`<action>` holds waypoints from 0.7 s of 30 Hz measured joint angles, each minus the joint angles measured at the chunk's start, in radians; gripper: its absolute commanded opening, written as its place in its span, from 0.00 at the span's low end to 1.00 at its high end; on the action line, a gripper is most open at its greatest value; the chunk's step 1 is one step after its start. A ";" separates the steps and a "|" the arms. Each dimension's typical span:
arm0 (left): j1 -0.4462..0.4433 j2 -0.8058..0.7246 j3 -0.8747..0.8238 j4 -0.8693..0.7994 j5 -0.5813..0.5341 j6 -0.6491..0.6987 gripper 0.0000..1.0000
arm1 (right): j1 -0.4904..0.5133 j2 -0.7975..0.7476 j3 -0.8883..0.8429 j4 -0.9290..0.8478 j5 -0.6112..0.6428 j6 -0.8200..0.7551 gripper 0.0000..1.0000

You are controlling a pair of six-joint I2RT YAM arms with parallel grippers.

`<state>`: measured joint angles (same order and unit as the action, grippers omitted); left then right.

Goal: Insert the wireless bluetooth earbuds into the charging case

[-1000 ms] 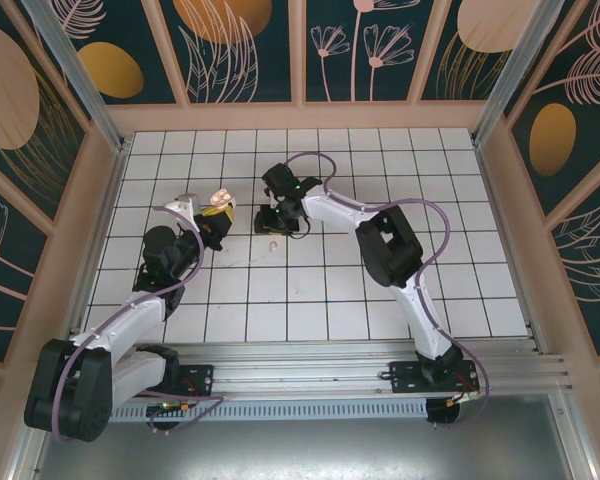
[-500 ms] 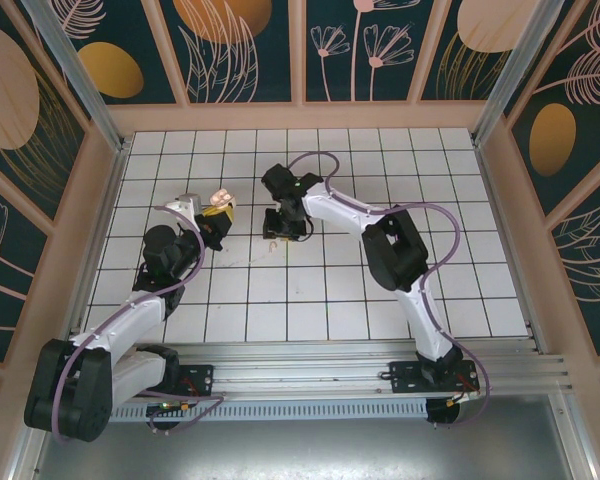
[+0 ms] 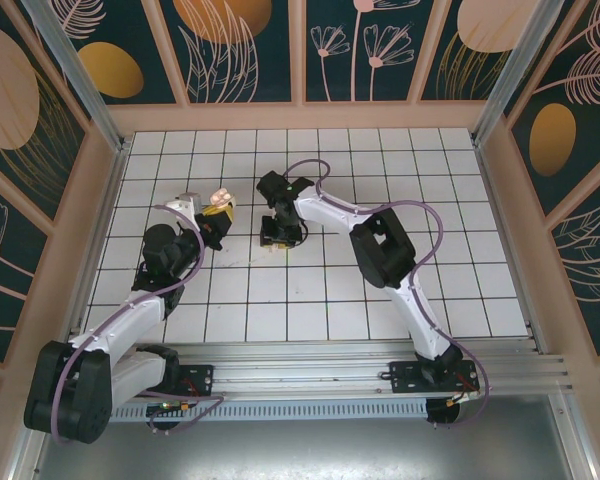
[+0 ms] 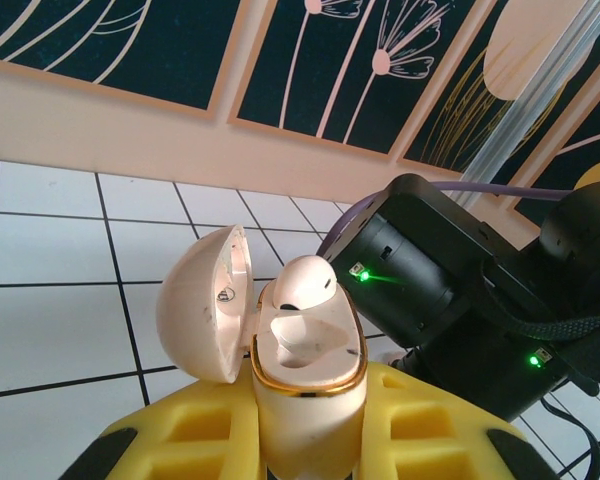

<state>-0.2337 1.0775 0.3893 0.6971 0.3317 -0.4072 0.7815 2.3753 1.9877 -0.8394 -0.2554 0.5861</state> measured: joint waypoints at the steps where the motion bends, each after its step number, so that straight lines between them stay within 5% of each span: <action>1: 0.000 0.000 0.000 -0.001 0.000 0.000 0.09 | 0.000 0.003 0.006 0.000 0.000 0.000 0.39; 21: 0.000 -0.005 0.000 -0.007 0.000 0.011 0.09 | -0.004 0.033 0.046 -0.025 0.022 -0.003 0.27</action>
<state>-0.2337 1.0729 0.3893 0.6903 0.3321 -0.3958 0.7776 2.4081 2.0335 -0.8646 -0.2333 0.5831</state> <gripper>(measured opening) 0.186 0.280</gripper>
